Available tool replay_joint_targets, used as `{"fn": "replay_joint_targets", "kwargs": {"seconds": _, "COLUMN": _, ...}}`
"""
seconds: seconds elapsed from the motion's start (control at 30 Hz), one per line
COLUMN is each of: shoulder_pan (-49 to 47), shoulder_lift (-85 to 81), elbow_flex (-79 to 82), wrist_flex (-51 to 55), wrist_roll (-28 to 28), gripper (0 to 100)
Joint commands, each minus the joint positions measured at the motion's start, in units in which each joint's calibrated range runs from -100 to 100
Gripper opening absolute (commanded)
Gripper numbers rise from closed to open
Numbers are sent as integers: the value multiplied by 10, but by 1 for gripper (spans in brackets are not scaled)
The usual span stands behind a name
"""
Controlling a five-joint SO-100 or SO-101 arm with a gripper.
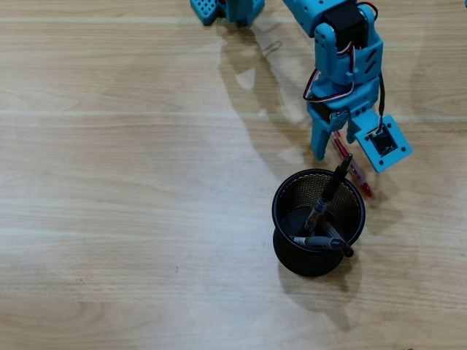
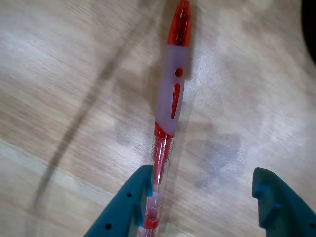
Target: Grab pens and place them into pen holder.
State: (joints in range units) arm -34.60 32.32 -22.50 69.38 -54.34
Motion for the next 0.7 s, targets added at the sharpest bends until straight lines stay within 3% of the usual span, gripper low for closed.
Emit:
{"fn": "replay_joint_targets", "kwargs": {"seconds": 0.0, "shoulder_pan": -6, "shoulder_lift": 8, "elbow_flex": -28, "wrist_flex": 1, "wrist_roll": -1, "gripper": 22}}
{"fn": "replay_joint_targets", "kwargs": {"seconds": 0.67, "shoulder_pan": -26, "shoulder_lift": 70, "elbow_flex": -23, "wrist_flex": -5, "wrist_roll": -2, "gripper": 20}}
